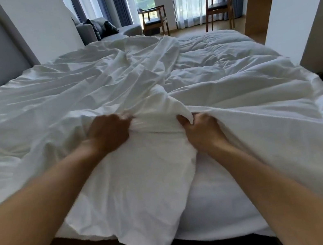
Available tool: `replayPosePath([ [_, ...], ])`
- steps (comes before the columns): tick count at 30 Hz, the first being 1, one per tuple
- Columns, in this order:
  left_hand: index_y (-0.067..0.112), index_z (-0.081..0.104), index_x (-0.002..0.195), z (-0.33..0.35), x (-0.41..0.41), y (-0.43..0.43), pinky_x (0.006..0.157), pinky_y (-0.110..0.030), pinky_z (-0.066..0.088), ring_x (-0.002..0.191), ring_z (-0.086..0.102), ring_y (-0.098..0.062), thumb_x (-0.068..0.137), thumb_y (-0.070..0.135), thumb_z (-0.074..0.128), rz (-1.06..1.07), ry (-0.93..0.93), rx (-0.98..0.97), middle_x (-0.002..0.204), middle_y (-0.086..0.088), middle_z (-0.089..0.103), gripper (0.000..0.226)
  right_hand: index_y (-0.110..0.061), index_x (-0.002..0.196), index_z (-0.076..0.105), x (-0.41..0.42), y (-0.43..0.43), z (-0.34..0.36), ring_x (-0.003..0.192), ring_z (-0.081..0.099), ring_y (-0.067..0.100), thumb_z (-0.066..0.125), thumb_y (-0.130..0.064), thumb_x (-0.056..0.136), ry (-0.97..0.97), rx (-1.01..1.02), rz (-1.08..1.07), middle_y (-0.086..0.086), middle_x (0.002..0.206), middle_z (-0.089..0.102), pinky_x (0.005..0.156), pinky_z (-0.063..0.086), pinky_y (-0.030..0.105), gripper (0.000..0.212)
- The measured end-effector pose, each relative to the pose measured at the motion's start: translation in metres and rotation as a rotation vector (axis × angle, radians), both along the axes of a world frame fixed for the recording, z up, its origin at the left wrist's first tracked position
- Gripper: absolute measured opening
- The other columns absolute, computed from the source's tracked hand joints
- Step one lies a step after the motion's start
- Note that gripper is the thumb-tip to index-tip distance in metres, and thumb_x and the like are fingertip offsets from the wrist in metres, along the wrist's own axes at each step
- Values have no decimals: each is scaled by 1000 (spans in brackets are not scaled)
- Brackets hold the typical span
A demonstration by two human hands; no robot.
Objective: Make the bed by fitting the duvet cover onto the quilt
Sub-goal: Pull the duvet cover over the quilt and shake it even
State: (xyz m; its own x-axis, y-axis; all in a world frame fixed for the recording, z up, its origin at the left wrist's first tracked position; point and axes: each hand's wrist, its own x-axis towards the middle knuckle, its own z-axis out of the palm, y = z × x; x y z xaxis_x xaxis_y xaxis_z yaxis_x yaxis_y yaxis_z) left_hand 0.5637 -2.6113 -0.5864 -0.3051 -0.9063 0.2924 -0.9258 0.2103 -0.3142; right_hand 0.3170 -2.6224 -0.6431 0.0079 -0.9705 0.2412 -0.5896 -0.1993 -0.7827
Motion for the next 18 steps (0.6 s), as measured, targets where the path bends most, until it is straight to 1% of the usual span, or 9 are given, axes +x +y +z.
replayPosePath([
  [3,10,65,85,23,58,12,52,-45,53,64,67,-41,72,22,36,-26,-69,-163,77,-18,70,34,-12,91,75,-5,-11,26,86,67,24,52,-57,96,37,-56,33,9,89,74,73,39,27,51],
  [5,11,68,87,27,88,12,56,-49,55,65,66,-43,70,20,40,44,-70,-156,77,-19,69,33,-12,73,72,-12,-16,25,71,65,20,52,-59,95,65,-41,23,5,72,71,68,37,27,56],
  [7,19,73,106,15,90,6,67,-51,57,80,69,-43,74,16,47,145,-34,-57,92,-19,73,41,-10,75,73,-17,-23,8,75,68,24,53,-57,96,85,28,7,8,75,72,68,41,29,55],
  [9,27,66,120,-11,74,1,83,-47,55,103,68,-37,83,19,51,251,-3,137,115,-11,71,40,-6,96,76,-15,-29,-17,93,69,29,51,-53,99,144,115,-18,14,97,75,78,47,31,53],
  [11,27,57,123,-25,62,-4,93,-41,51,117,62,-29,84,26,56,288,-105,270,128,-3,65,39,-4,107,74,-10,-33,-34,104,67,32,44,-53,101,214,146,-32,17,110,73,87,48,34,58],
  [13,29,52,124,-12,56,-7,99,-38,44,124,55,-26,77,35,62,307,-119,342,134,0,57,48,-8,108,73,-7,-35,-41,106,66,33,41,-57,100,229,123,-47,15,113,72,86,47,35,60],
  [15,36,49,124,7,40,-6,102,-42,35,125,48,-26,66,51,61,180,-56,323,134,2,51,60,-15,108,72,-5,-32,-43,105,66,33,41,-61,98,207,95,-48,12,112,72,80,44,34,56],
  [17,41,47,125,12,-2,-6,101,-46,37,119,49,-26,59,65,56,-112,24,241,128,3,51,71,-21,108,70,-3,-24,-42,101,67,33,43,-62,97,203,67,-40,8,108,74,78,45,33,51],
  [18,39,45,129,8,-27,-8,99,-47,40,117,50,-26,59,66,59,-228,17,241,128,2,50,76,-22,109,70,-2,-19,-42,100,67,31,44,-61,97,195,69,-29,7,107,74,78,48,33,48],
])
